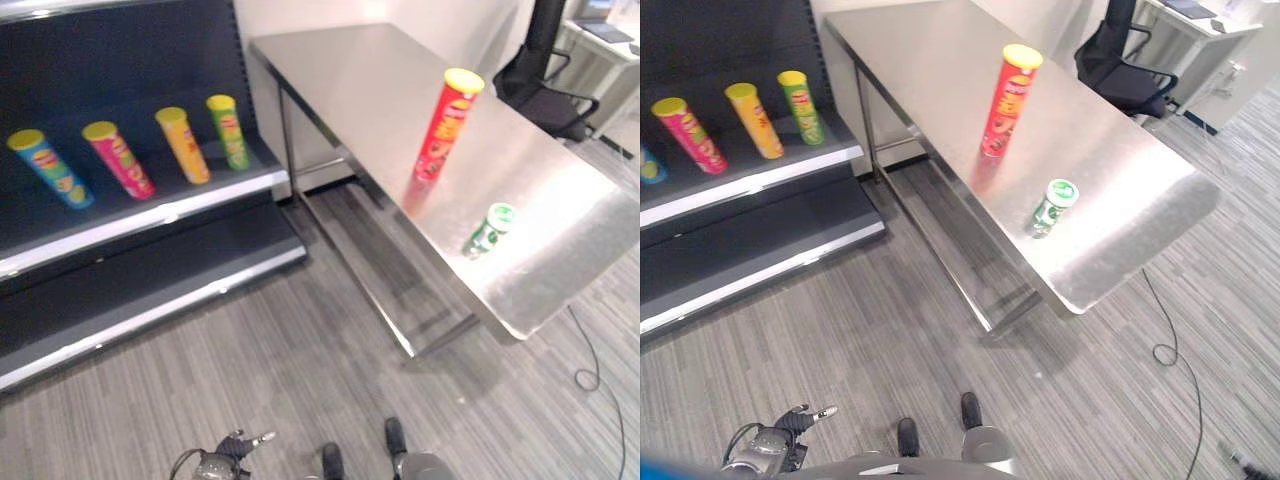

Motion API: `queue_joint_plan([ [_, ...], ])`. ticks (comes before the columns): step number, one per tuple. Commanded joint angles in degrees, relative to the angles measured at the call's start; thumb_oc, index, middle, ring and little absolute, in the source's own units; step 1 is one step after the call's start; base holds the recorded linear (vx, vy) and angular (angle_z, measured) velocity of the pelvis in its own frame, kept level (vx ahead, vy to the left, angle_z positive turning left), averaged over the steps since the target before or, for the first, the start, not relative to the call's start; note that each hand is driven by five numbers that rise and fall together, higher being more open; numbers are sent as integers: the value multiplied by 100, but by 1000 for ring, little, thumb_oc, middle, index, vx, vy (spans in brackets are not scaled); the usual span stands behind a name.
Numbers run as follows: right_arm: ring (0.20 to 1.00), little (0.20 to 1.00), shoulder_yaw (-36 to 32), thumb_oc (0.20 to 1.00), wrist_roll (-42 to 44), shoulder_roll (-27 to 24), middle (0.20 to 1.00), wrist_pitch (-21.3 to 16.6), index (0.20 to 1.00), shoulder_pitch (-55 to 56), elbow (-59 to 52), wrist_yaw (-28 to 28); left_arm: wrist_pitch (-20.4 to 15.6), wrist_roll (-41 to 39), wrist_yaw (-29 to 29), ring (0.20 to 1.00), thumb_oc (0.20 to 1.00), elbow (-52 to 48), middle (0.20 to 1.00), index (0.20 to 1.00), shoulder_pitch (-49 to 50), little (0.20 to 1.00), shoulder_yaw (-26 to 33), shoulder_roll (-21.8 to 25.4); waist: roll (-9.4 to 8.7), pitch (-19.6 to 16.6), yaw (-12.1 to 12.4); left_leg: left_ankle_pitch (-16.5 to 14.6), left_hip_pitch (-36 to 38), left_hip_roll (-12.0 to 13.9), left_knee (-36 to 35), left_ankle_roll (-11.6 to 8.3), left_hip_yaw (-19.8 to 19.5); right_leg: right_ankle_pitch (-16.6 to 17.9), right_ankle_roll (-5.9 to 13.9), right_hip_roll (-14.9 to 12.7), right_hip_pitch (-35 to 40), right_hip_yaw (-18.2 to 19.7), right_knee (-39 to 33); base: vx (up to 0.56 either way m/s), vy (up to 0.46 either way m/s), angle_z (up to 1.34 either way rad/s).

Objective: Put the goods on the table back onto the shelves and tidy them up.

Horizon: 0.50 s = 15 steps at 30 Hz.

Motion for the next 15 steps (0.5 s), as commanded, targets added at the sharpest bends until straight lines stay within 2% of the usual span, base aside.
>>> queue_joint_plan([
  [1,1000,1000,-195,1000,-384,-691,1000,-279,1000,-23,-483,-396,-50,172,51,1000,1000,191,1000,1000,-140,1000,154,-44,155,-81,25,-329,-11,730,55,-770,-119,-225,82,146,-185,-30,260,39,-16,19],
  [5,1000,1000,-417,1000,-617,-1255,1000,-432,1000,-142,-1189,-327,-50,183,-2,1000,1000,166,1000,1000,5,1000,179,-25,174,-135,70,-359,66,772,55,-809,-126,-284,64,135,-65,-95,232,43,-23,5],
  [6,1000,1000,-331,1000,-745,-1474,1000,-519,1000,-267,-1607,-162,-58,191,-19,1000,1000,166,1000,1000,41,1000,178,-18,173,-149,109,-364,87,784,55,-826,-121,-317,52,132,-27,-114,226,14,-14,4],
  [7,1000,1000,-326,1000,-749,-1476,1000,-512,1000,-273,-1612,-160,-58,192,-19,1000,1000,165,1000,1000,44,1000,185,-21,174,-144,101,-366,93,785,55,-827,-122,-319,51,133,-20,-115,226,7,-22,6],
  [10,1000,1000,638,1000,-1178,-2036,1000,-715,1000,-896,-2543,503,-113,248,-110,1000,1000,8,1000,1000,160,1000,105,2,156,-158,260,-348,152,829,55,-874,-111,-359,32,121,72,-215,235,-4,-35,6],
  [12,1000,1000,1551,1000,-1254,-2124,1000,-792,1000,-1556,-2719,782,-127,224,-158,1000,1000,-78,1000,1000,175,1000,-29,-16,159,-156,407,-319,169,855,55,-895,-134,-379,11,112,137,-297,224,-19,-37,13],
  [15,1000,1000,2577,1000,-1377,-2125,1000,-830,1000,-2373,-2569,938,-136,181,-137,1000,1000,-72,1000,1000,150,1000,-156,-40,167,-158,536,-294,179,870,55,-925,-176,-428,-19,107,193,-380,237,-7,-33,24],
])
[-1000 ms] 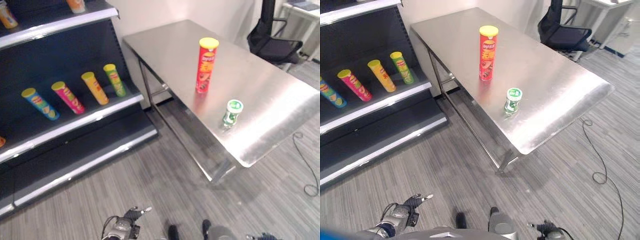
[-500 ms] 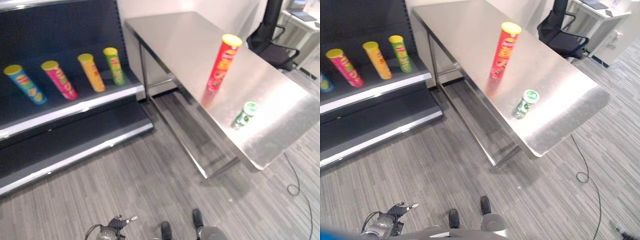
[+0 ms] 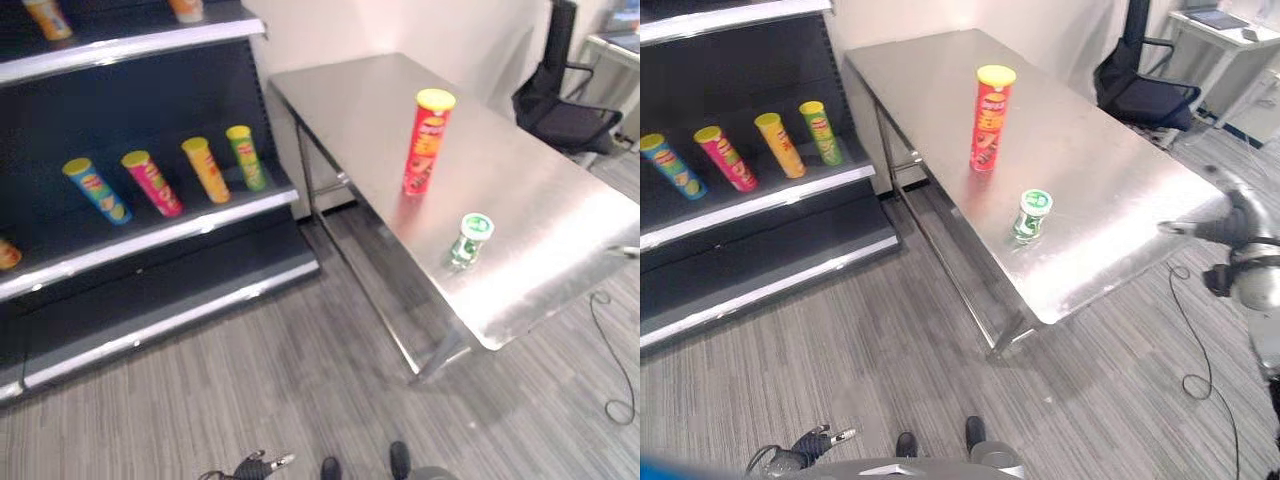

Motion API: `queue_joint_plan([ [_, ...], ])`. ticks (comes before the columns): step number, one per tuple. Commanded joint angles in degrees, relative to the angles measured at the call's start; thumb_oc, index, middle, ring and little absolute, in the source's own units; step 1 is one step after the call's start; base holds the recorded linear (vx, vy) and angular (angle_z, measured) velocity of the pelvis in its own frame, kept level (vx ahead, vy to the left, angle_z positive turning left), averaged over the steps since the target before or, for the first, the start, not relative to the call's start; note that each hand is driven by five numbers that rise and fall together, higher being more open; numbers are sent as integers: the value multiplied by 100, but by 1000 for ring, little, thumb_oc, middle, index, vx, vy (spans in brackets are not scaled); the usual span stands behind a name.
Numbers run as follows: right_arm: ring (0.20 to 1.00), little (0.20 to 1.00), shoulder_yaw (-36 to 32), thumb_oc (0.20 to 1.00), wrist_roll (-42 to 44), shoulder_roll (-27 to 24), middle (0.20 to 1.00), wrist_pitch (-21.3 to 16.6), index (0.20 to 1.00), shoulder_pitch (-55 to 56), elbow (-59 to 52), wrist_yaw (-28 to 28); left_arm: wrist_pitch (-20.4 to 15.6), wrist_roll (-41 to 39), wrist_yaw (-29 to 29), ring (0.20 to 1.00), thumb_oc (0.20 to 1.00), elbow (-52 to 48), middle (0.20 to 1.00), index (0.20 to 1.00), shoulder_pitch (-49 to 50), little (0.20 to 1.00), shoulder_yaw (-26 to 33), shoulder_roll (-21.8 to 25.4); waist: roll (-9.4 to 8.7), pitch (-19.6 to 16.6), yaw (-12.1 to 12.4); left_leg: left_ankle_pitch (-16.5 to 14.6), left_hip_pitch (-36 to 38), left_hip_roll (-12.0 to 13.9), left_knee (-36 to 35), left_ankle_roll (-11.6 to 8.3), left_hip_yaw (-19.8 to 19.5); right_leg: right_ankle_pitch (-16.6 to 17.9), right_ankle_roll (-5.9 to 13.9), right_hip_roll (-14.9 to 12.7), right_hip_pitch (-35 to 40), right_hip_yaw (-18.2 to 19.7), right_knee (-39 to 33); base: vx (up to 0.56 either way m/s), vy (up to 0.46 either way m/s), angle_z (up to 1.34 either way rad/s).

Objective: Put the goods on the table back onto the shelves and tidy them up.

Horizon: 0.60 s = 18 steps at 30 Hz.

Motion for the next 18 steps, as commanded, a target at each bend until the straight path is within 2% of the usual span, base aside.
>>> queue_joint_plan([
  [1,1000,1000,-304,1000,-261,-10,1000,-181,1000,-192,673,-5,-105,-1,46,1000,1000,335,1000,1000,-309,1000,68,144,-145,47,52,-413,174,394,78,-481,37,-274,470,-331,38,-24,224,1,-34,19],
  [4,1000,1000,510,1000,-435,40,1000,-116,1000,-764,994,96,-113,-64,91,1000,1000,376,1000,1000,-314,1000,-17,116,-115,48,153,-385,163,408,78,-515,-19,-325,434,-348,100,-132,237,5,-33,15],
  [6,1000,1000,801,1000,-451,122,1000,-90,1000,-995,1227,100,-128,-100,109,1000,1000,412,1000,1000,-305,1000,-32,100,-104,48,189,-370,160,417,78,-538,-45,-355,424,-353,129,-200,255,6,-33,12],
  [11,1000,1000,1316,1000,-389,388,1000,-53,1000,-1392,1593,176,-115,-152,169,1000,1000,464,1000,1000,-285,1000,-12,97,-93,36,269,-342,167,427,78,-566,-111,-405,392,-362,222,-324,257,5,-33,13],
  [18,1000,1000,1688,1000,-367,613,1000,-19,1000,-1812,1934,134,-126,-241,219,1000,1000,456,1000,1000,-287,1000,-43,74,-90,22,361,-319,157,435,78,-580,-209,-443,369,-362,278,-417,254,7,-22,8],
])
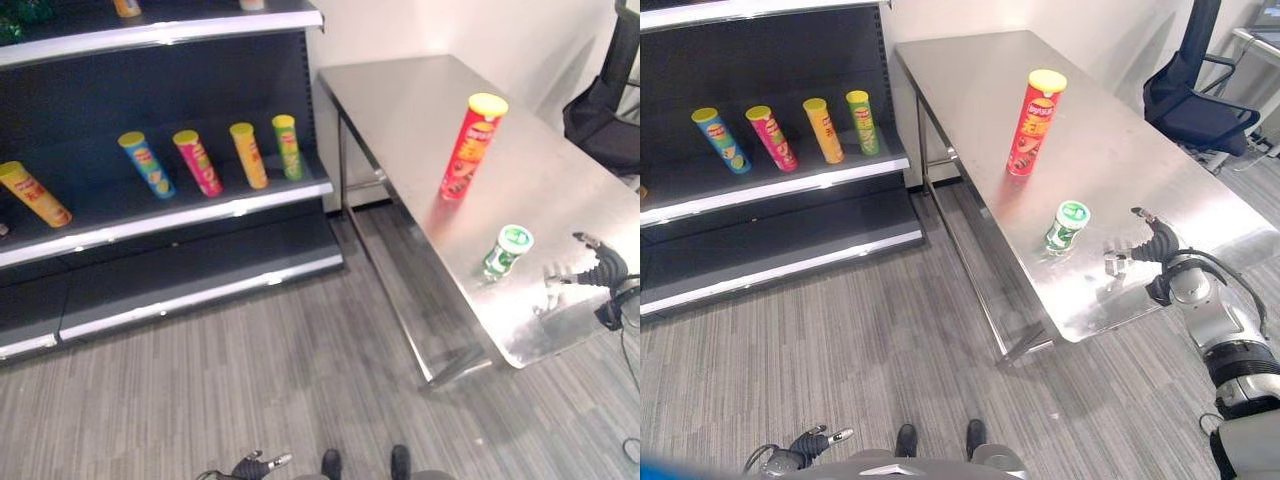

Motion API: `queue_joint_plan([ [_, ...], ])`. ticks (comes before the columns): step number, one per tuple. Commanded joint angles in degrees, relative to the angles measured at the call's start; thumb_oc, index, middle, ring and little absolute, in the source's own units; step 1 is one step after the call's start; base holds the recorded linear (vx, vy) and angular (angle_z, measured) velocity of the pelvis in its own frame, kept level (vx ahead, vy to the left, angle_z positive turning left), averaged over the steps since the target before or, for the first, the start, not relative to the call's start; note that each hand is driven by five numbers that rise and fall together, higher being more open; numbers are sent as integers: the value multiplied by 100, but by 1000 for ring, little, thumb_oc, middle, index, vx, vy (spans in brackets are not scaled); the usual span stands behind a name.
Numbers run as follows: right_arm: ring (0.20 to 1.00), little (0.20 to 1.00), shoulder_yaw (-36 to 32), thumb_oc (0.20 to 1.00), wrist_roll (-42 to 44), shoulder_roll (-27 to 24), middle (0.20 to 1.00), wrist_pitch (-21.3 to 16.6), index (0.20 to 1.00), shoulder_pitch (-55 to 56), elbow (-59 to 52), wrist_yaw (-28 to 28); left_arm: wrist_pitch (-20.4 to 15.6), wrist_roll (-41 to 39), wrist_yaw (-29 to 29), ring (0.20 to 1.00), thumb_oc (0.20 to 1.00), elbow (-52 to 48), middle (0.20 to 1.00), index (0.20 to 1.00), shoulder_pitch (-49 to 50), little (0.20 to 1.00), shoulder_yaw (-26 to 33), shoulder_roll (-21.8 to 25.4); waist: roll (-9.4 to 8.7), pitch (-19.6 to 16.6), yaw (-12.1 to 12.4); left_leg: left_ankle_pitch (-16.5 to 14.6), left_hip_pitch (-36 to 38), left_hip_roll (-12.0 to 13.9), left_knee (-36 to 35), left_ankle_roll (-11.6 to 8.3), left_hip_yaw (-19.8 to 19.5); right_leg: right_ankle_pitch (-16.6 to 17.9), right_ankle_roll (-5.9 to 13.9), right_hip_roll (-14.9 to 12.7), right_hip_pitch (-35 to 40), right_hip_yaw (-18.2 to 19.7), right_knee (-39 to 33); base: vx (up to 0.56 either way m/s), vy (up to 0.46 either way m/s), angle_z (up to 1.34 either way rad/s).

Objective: Put the goods on the table back onto the shelves and tidy them up.

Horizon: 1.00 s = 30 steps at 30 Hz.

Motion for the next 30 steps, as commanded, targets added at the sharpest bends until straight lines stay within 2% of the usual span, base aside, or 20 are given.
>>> queue_joint_plan([
  [1,1000,1000,260,1000,41,-90,1000,-82,1000,-666,216,-108,-109,-190,96,1000,1000,238,1000,1000,-279,1000,-90,53,-85,-98,175,-346,146,449,91,-493,184,-395,392,-340,100,-28,261,8,-16,11],
  [18,1000,1000,504,1000,145,34,1000,-33,1000,-1112,502,-170,-123,-442,95,1000,1000,56,1000,1000,-200,1000,-180,-2,-103,-68,389,-296,34,433,91,-535,-93,-537,361,-374,134,-380,407,8,-11,11],
  [30,1000,1000,777,1000,225,145,1000,-7,1000,-1295,503,-19,-103,-539,89,1000,1000,47,1000,1000,-153,1000,-144,-11,-131,-51,479,-288,7,424,91,-526,-175,-585,353,-377,129,-441,444,3,-5,5],
])
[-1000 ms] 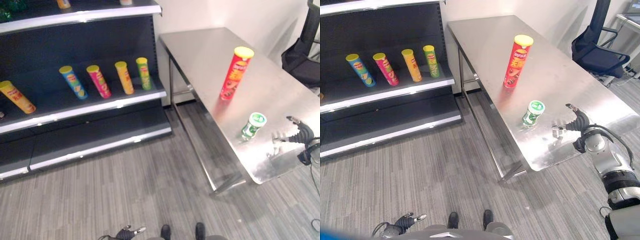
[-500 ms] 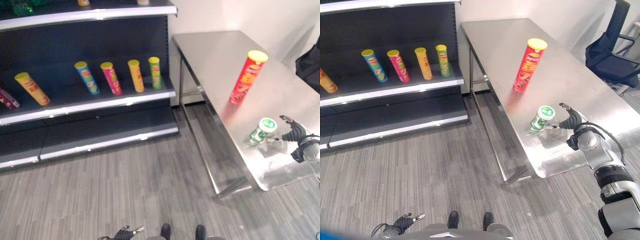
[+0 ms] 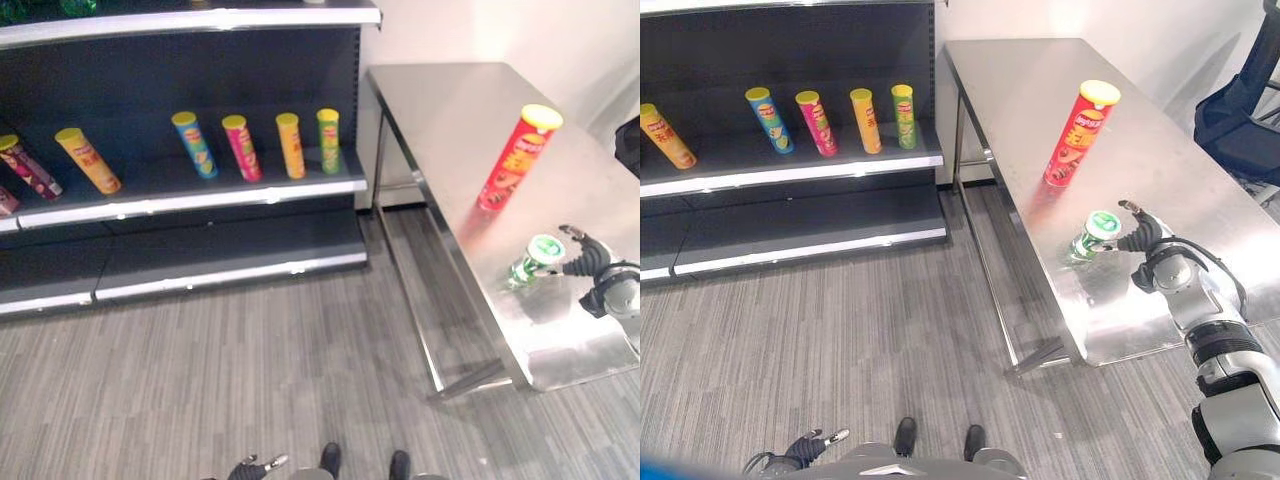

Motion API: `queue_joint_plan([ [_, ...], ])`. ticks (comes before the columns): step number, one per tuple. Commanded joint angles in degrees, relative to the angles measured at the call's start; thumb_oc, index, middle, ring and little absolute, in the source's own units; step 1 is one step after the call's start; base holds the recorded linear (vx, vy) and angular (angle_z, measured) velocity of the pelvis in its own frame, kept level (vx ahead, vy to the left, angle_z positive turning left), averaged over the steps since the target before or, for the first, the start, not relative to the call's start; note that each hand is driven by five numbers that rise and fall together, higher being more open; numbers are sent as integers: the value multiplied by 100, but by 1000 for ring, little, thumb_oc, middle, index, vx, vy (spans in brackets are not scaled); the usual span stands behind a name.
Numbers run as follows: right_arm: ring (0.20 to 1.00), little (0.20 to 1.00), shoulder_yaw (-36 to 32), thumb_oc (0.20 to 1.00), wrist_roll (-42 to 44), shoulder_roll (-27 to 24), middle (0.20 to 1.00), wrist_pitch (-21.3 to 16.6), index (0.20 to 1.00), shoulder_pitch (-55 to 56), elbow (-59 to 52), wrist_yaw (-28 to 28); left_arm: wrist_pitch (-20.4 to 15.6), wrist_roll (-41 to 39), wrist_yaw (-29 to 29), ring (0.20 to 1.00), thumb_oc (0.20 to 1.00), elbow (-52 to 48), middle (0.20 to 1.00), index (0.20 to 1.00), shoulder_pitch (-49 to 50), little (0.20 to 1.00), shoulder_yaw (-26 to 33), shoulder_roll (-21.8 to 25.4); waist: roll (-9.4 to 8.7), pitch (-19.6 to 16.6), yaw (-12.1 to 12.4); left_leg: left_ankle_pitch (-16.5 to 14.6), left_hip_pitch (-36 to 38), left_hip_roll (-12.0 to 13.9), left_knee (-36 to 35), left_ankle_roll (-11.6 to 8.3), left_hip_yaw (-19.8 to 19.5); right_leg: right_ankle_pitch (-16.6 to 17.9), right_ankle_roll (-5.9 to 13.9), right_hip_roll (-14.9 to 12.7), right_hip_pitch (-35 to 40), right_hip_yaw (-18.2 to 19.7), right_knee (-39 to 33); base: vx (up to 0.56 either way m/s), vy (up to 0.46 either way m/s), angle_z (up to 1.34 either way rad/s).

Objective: Put the goods on the table back onto the shelves and tidy them up.

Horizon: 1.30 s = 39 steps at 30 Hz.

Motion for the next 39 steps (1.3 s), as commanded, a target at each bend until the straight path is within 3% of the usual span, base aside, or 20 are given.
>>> queue_joint_plan([
  [1,1000,1000,310,1000,204,-104,1000,-92,1000,-630,70,14,-57,-103,15,1000,1000,67,1000,1000,-255,1000,-150,4,-48,-102,182,-387,124,432,91,-453,332,-503,444,-376,39,88,427,0,0,0],
  [8,1000,1000,437,1000,245,-89,1000,-154,1000,-623,-46,109,-71,-77,2,1000,1000,66,1000,1000,-240,1000,-164,14,-51,-110,175,-411,170,452,91,-452,380,-517,443,-376,78,91,408,0,0,0],
  [9,511,511,457,511,227,-81,511,-147,511,-632,-33,113,-69,-67,4,1000,1000,67,1000,1000,-242,1000,-174,12,-53,-112,175,-416,172,456,91,-454,382,-522,441,-377,80,93,405,0,0,0],
  [10,200,200,485,200,183,-72,200,-138,200,-658,38,112,-65,-69,1,1000,1000,66,1000,1000,-248,1000,-170,6,-55,-113,178,-418,174,455,91,-453,381,-518,441,-377,77,98,403,0,0,0],
  [19,200,200,420,200,113,-63,200,-125,200,-645,6,22,-59,-65,34,1000,1000,123,1000,1000,-223,1000,-106,19,-68,-108,157,-448,210,469,91,-442,423,-509,436,-365,70,161,404,0,0,0],
  [39,200,200,-681,200,130,-482,200,-275,200,456,-1432,-197,28,129,118,1000,1000,206,1000,1000,-270,1000,141,3,-64,-134,-28,-454,307,636,91,-527,506,-582,363,-233,161,211,342,-5,-16,-1],
])
